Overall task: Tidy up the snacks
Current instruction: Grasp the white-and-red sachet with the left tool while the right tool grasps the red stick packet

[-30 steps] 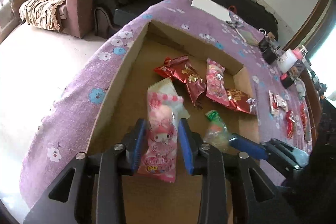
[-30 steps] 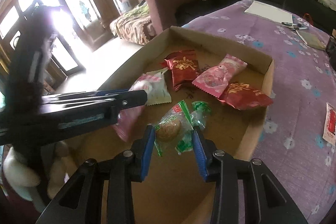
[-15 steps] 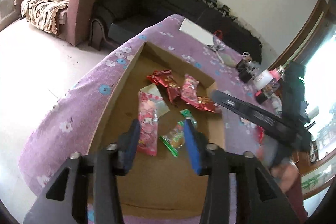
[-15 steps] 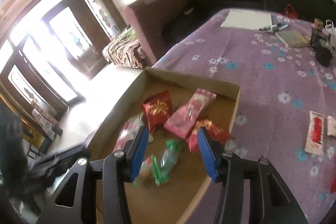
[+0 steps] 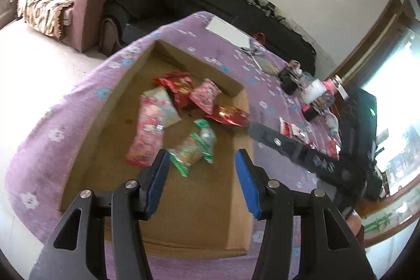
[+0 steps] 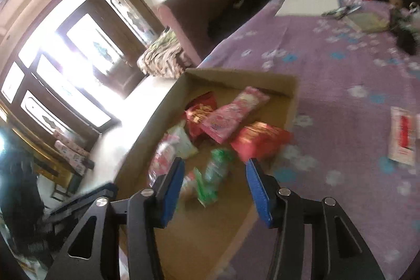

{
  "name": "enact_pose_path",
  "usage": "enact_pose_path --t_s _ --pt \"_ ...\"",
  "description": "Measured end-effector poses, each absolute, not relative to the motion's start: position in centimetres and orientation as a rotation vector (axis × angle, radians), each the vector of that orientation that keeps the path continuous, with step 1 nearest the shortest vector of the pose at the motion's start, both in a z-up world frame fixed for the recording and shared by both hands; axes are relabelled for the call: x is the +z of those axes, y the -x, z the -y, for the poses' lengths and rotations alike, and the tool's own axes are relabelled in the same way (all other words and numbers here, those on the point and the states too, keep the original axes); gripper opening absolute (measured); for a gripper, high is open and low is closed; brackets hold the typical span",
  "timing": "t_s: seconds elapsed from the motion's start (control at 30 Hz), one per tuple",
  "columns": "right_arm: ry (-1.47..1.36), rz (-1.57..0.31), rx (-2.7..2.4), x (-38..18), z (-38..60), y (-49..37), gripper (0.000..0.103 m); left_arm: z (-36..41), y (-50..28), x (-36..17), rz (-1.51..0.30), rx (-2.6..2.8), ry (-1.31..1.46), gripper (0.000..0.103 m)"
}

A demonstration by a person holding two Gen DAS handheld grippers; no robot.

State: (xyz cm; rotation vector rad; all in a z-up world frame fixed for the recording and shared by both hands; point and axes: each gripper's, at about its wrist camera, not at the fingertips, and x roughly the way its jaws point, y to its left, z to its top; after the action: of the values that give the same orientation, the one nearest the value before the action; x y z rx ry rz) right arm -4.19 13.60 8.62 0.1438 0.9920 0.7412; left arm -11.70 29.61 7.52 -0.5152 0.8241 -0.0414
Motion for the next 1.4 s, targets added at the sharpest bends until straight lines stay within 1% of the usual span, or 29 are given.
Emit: enact_pose_path --t_s 0.2,0.33,0.4,0.47,0.6,0.73,0.9,0.93,0.97,1.2,1.4 --pt "-0.099 -0.925 0.569 8.6 -4.4 6.8 0.055 -25.6 11.2 7.5 -0.860 -0.098 0.455 0.050" --pt "-0.146 -0.924 0.381 7.5 3.5 5.4 0.055 -22.7 10.7 7.4 -0.883 -0.134 0.417 0.050" --pt "-0.193 -0.922 0.279 7.0 7.6 4.9 0.057 -21.2 10.3 7.2 -0.902 -0.154 0.402 0.050" --pt "-0.217 -0.919 0.209 6.6 10.3 4.5 0.058 -20.0 10.1 7.1 -0.915 -0.166 0.383 0.050" --pt "-0.208 -0.912 0.166 5.8 12.1 3.8 0.058 -17.3 9.6 7.3 -0.940 -0.197 0.337 0.050" --pt "-0.169 -0.923 0.158 4.7 11.3 2.4 0.057 -15.5 8.6 7.9 -0.961 -0.215 0.302 0.050" --pt "-0.139 -0.907 0.183 3.7 10.2 1.5 0.052 -13.1 6.1 8.7 -0.970 -0.194 0.221 0.050" --pt "-0.148 -0.903 0.199 3.6 10.0 1.4 0.043 -12.5 5.1 8.6 -0.979 -0.195 0.218 0.050" --pt "-0.148 -0.904 0.207 3.4 9.9 1.4 0.023 -11.9 4.2 8.4 -0.991 -0.194 0.216 0.050" --pt "-0.179 -0.864 0.189 4.2 11.4 2.3 0.021 -7.0 -3.6 5.3 -1.073 -0.256 0.207 0.050" --pt "-0.261 -0.890 0.190 4.1 13.2 2.1 0.021 -2.9 -8.6 2.8 -1.046 -0.207 0.003 0.050"
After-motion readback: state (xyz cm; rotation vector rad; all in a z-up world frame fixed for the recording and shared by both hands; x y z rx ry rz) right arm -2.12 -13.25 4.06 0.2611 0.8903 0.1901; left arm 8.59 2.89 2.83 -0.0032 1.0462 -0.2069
